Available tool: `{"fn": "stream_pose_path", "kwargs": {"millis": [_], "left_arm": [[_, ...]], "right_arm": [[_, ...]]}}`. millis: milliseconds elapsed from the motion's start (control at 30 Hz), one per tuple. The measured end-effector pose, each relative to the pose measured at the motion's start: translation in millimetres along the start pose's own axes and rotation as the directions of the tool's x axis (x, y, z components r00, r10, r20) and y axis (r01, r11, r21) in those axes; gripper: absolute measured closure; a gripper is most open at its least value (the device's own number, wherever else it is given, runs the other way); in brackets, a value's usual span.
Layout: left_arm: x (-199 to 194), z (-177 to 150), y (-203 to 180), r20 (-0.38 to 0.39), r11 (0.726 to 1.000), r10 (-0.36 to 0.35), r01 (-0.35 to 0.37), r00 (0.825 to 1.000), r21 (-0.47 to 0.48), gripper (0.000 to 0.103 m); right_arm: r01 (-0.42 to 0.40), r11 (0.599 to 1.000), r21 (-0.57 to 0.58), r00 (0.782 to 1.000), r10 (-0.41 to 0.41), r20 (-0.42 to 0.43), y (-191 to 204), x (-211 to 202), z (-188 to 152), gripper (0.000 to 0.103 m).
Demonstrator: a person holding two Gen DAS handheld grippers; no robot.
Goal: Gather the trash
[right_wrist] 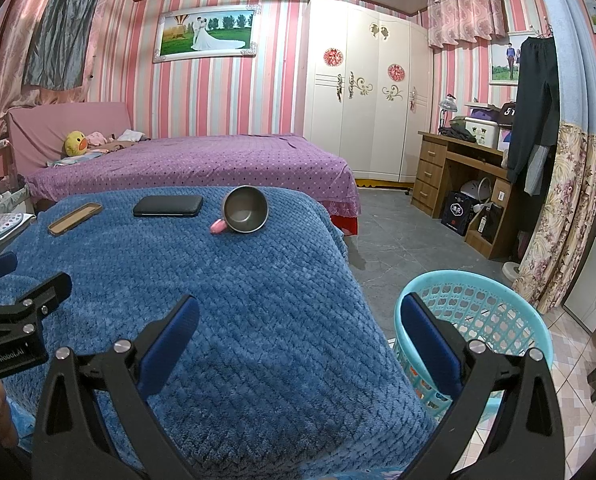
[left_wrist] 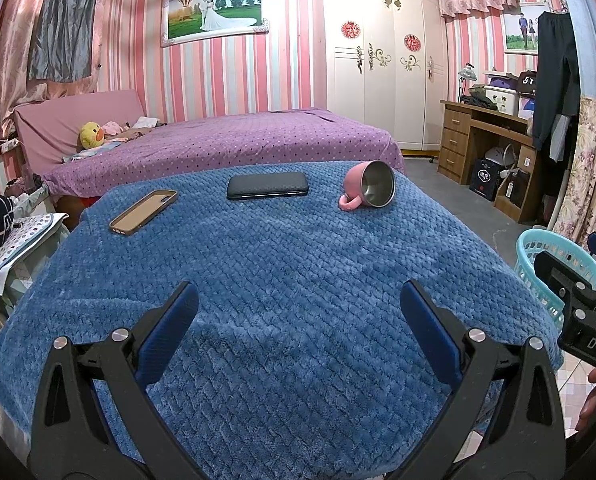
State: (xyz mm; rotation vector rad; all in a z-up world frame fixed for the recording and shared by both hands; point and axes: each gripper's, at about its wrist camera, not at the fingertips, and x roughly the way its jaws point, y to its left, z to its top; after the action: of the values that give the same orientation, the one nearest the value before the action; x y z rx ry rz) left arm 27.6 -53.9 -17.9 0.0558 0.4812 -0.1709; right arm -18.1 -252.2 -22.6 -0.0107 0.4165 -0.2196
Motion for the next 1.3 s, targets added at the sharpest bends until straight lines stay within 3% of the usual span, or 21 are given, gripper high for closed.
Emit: {"fn": "stream_pose_path", "kwargs": {"millis": [1300], "left_arm": [[0.8,-3.1,3.1,0.002,1.000,0.005,-0.005,1.000,0.008,0.005]], "right_arm": [[0.001,1.000,0.000,1.000,-0.001,-0.001,-0.6,-0.2,-0.5,0.005]]}}
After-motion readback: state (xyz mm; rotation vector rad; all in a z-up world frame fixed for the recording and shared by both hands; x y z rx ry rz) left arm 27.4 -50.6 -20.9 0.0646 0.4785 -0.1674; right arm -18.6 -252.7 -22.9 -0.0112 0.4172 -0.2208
